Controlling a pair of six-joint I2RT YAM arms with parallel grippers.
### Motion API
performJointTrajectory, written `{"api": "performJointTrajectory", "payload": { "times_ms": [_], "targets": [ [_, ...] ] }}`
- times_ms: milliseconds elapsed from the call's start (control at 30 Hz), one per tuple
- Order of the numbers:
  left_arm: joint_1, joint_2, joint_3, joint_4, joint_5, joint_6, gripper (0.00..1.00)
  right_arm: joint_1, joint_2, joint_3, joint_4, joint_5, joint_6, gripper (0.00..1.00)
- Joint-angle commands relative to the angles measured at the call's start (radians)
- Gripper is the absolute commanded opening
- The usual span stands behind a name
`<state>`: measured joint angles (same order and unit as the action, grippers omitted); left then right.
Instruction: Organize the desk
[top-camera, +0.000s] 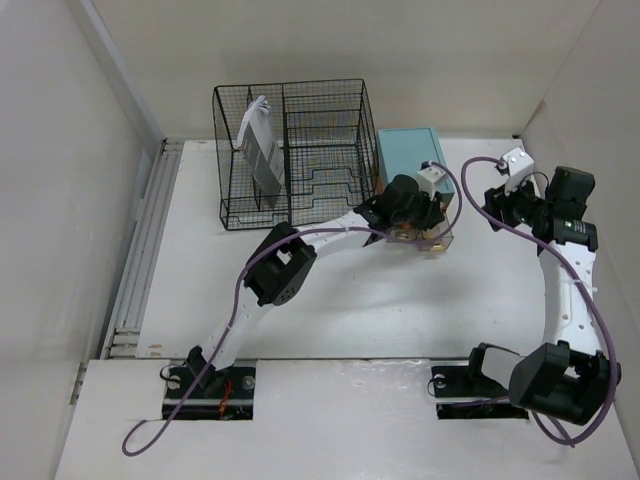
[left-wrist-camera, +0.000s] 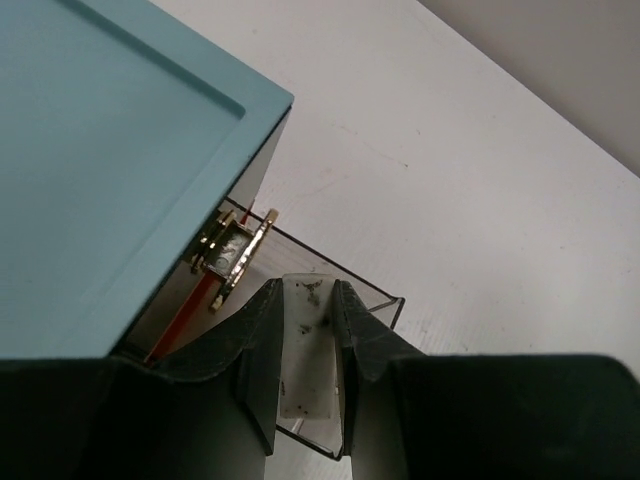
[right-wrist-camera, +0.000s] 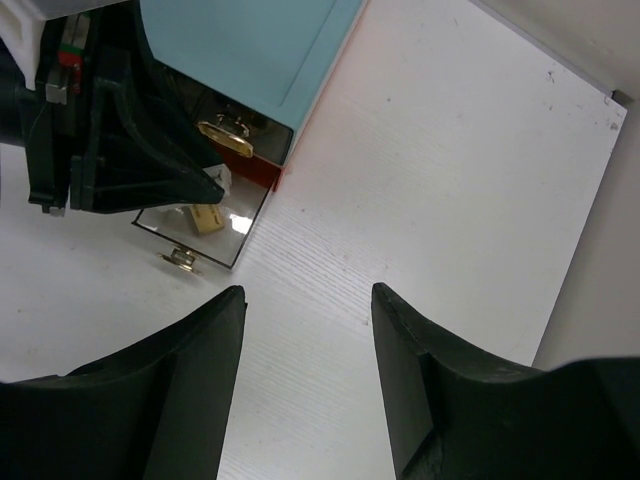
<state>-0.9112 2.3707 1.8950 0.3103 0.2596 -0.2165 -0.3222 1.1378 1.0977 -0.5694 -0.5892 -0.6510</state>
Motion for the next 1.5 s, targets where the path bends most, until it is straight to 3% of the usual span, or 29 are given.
{"api": "performJointTrajectory", "payload": {
  "times_ms": [0,133,200,267,333,367,400,433,567,600,667,733,767,867,1000,1300,1467],
  "targets": [
    [0.021,-0.012,0.069,0.019,0.012,0.020,0.15,-0.006,-0.023,0.001,0.005,-0.044,-0.015,0.59],
    [0.031,-0.011,0.069,0.019,0.021,0.020,0.57,-0.015,-0.023,0.001,0.005,-0.054,-0.024,0.59],
    [0.031,-0.021,0.069,0.019,0.021,0.020,0.64,-0.015,-0.023,0.001,-0.004,-0.054,-0.024,0.59],
    [0.031,-0.021,0.069,0.009,0.021,0.020,0.59,-0.024,-0.013,0.001,-0.004,-0.063,-0.033,0.59],
    [0.031,-0.031,0.069,0.009,0.021,0.029,0.44,-0.025,-0.013,0.001,-0.015,-0.072,-0.042,0.59],
    [0.031,-0.044,0.069,0.009,0.021,0.029,0.31,-0.025,-0.013,0.001,-0.015,-0.072,-0.042,0.59],
    [0.031,-0.062,0.053,0.009,0.021,0.029,0.05,-0.025,-0.013,-0.008,-0.015,-0.072,-0.042,0.59],
    [0.031,-0.076,0.040,0.009,0.030,0.029,0.00,-0.025,-0.013,-0.009,-0.015,-0.072,-0.042,0.59],
    [0.011,-0.209,-0.135,0.079,0.040,0.029,0.00,-0.025,-0.013,-0.009,-0.027,-0.084,-0.068,0.59],
    [0.011,-0.244,-0.180,0.096,0.040,0.029,0.00,-0.025,-0.013,-0.009,-0.056,-0.099,-0.082,0.54],
    [-0.024,-0.352,-0.315,0.148,0.021,0.029,0.00,-0.025,0.017,0.001,-0.104,-0.135,-0.168,0.39],
    [-0.043,-0.408,-0.382,0.148,0.021,0.029,0.00,-0.025,0.051,0.013,-0.210,-0.167,-0.301,0.15],
    [-0.064,-0.457,-0.449,0.157,0.009,0.029,0.00,-0.025,0.091,0.024,-0.254,-0.187,-0.361,0.12],
    [-0.098,-0.507,-0.548,0.158,-0.023,0.040,0.00,-0.025,0.161,0.043,-0.411,-0.225,-0.555,0.06],
    [-0.110,-0.509,-0.615,0.148,-0.104,0.040,0.00,0.044,0.311,0.054,-0.465,-0.199,-0.599,0.06],
    [-0.110,-0.439,-0.714,0.139,-0.408,-0.007,0.01,0.118,0.488,0.102,-0.382,-0.296,-0.311,0.04],
    [-0.110,-0.439,-0.769,0.182,-0.460,-0.007,0.16,0.127,0.517,0.100,-0.228,-0.270,-0.031,0.00]
  ]
}}
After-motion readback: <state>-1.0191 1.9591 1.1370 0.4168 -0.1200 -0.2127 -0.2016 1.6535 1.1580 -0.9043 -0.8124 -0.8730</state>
